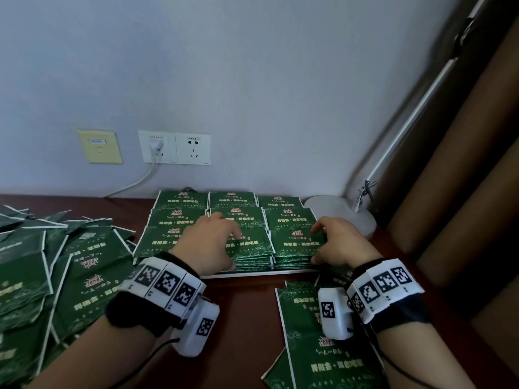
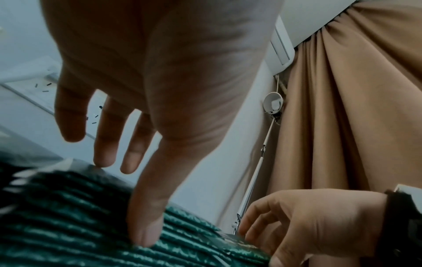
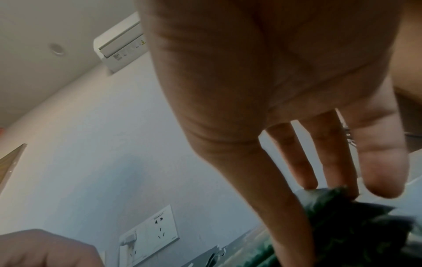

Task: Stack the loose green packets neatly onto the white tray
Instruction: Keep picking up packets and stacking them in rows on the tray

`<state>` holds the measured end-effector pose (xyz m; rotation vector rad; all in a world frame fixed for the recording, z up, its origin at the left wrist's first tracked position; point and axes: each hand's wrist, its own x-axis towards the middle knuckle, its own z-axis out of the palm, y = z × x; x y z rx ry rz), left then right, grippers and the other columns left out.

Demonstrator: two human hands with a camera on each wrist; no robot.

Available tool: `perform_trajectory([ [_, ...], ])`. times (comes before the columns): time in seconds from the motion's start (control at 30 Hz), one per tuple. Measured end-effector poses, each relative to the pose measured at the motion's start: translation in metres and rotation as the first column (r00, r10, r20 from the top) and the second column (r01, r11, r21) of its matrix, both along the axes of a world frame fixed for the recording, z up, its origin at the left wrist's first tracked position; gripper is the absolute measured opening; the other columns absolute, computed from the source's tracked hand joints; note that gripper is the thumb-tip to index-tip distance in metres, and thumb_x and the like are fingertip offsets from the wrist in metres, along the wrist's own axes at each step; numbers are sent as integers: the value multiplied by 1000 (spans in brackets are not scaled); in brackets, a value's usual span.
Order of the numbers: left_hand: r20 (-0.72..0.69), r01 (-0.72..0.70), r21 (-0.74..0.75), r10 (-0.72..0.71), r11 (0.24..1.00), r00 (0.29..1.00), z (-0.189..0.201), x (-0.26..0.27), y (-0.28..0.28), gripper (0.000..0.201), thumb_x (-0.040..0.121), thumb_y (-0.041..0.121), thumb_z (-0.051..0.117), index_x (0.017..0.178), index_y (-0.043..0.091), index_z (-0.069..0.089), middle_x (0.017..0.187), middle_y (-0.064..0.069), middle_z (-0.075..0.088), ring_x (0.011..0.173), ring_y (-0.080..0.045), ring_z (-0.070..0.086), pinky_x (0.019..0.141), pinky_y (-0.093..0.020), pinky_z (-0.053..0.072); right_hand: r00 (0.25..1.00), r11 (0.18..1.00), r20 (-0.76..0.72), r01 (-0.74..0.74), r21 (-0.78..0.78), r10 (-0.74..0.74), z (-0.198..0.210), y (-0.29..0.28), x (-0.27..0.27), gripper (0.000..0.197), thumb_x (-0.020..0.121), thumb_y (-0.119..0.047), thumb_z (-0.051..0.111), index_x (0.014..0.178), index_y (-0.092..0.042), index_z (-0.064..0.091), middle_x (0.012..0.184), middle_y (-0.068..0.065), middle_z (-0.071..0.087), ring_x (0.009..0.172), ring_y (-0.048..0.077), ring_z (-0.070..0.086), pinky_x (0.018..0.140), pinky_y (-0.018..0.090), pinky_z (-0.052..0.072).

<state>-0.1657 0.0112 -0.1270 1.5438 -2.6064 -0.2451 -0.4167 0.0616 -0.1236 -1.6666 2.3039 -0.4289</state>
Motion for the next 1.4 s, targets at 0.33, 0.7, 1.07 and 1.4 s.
perform_trajectory([
  [0.33, -144, 253, 269, -221, 929, 965, 20, -19, 38, 49, 81, 56, 71, 125, 40, 56, 121, 13, 58, 110, -7, 57, 99, -32, 47, 930, 990, 343, 141, -9, -129, 38, 37, -59, 46, 69, -30, 89, 106, -26, 63, 102, -2, 62, 92, 17, 65, 84, 41, 58],
  [0.7, -28, 353, 525, -399, 775, 917, -23, -75, 84, 80, 69, 65, 77, 134, 49, 33, 137, 10, 28, 131, -18, 23, 113, -46, 32, 975, 889, 14, 196, 413, -221, 7, 56, -115, 71, 55, -57, 90, 107, -14, 67, 108, -2, 66, 88, 14, 62, 81, 30, 54],
  [1.07, 43, 345, 451, -407, 823, 913, -25, -76, 81, 100, 65, 56, 84, 144, 45, 25, 132, 8, 32, 131, -22, 26, 111, -47, 32, 965, 893, -161, 255, 371, -208, -12, 41, -97, 62, 76, -27, 80, 129, -10, 53, 117, 8, 58, 91, 21, 54, 69, 28, 44],
  [1.4, -175, 367, 324, -326, 872, 929, -24, -74, 79, 59, 68, 26, 89, 117, 34, 58, 114, 14, 50, 107, -8, 49, 91, -26, 42, 952, 887, -45, 299, 352, -303, -22, 59, -90, 106, 66, -28, 89, 148, -8, 24, 131, 15, 56, 114, 30, 59, 89, 38, 54],
])
